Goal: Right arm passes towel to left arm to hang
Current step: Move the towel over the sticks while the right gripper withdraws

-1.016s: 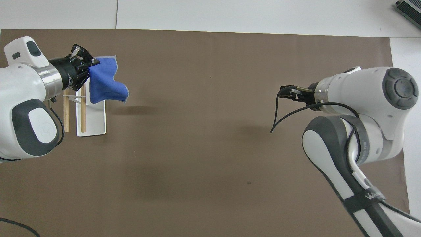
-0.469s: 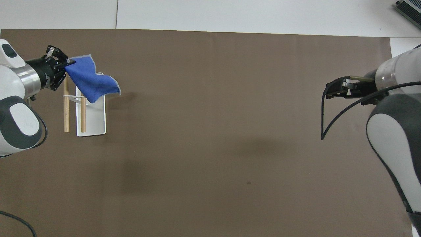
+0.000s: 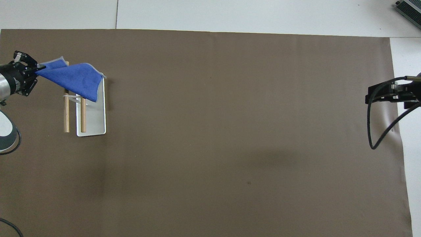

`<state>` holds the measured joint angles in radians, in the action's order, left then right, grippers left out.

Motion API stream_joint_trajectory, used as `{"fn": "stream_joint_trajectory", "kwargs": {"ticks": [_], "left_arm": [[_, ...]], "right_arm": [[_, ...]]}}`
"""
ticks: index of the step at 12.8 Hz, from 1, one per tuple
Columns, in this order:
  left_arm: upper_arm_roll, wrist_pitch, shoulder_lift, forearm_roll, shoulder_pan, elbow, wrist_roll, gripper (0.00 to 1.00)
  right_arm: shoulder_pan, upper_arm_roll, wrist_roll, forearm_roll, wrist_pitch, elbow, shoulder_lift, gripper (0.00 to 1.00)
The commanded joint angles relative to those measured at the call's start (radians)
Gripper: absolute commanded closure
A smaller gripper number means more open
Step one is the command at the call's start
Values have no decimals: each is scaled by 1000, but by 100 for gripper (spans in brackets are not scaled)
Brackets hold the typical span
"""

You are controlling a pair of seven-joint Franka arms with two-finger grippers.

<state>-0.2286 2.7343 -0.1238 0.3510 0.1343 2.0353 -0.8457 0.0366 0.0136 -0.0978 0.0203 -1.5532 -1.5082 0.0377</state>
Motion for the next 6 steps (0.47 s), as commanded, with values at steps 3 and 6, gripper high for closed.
{"fn": "stream_joint_trajectory", "kwargs": {"ticks": [3, 6], "left_arm": [[-8, 148, 15, 8, 4, 66, 10, 100], [-9, 189, 10, 8, 7, 65, 13, 100]], "right_arm": [[-12, 35, 21, 3, -15, -104, -62, 0], [-14, 37, 17, 3, -18, -106, -65, 0]]}}
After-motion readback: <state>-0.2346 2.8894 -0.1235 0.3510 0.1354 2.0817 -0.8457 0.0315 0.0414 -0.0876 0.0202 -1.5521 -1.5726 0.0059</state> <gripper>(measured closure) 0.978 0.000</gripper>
